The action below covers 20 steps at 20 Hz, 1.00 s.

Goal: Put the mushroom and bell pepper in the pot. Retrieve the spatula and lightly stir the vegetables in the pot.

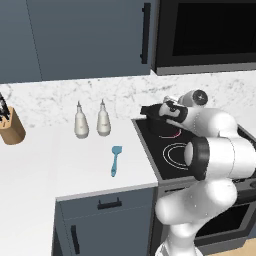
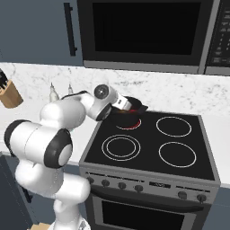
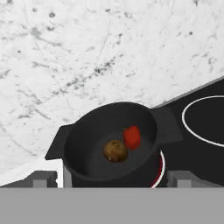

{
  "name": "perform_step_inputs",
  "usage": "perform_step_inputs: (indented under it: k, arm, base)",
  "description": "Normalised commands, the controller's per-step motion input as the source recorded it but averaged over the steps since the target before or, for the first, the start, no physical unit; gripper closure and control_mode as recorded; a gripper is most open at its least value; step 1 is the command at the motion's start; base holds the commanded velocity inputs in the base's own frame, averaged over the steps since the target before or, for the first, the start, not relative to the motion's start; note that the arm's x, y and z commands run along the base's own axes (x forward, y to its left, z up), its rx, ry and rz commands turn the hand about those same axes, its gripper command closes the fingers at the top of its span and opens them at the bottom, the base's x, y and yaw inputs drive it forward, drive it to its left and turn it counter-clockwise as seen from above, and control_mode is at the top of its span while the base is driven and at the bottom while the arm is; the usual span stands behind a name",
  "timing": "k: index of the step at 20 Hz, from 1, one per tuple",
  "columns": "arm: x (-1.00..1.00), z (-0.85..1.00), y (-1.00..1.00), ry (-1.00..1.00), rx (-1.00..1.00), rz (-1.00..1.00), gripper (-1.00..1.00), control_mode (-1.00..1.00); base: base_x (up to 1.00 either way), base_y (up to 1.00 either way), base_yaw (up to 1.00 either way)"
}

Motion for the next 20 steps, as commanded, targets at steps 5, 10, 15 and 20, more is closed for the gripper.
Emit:
perform_step_inputs:
  k: [5, 10, 15, 20]
  arm:
    - [-0.76, 0.20, 0.10, 0.12, 0.00, 0.31, -1.00, -1.00]
    - [-0.03, 0.00, 0.02, 0.00, 0.00, 0.04, -1.00, -1.00]
    - [-0.12, 0.00, 0.57, 0.38, -0.11, 0.03, -1.00, -1.00]
    - [-0.56, 0.00, 0.98, 0.55, -0.22, 0.12, -1.00, -1.00]
  base:
    - [0.00, 0.00, 0.00]
    - [0.00, 0.00, 0.00]
    - [0.00, 0.00, 0.00]
    - [0.00, 0.00, 0.00]
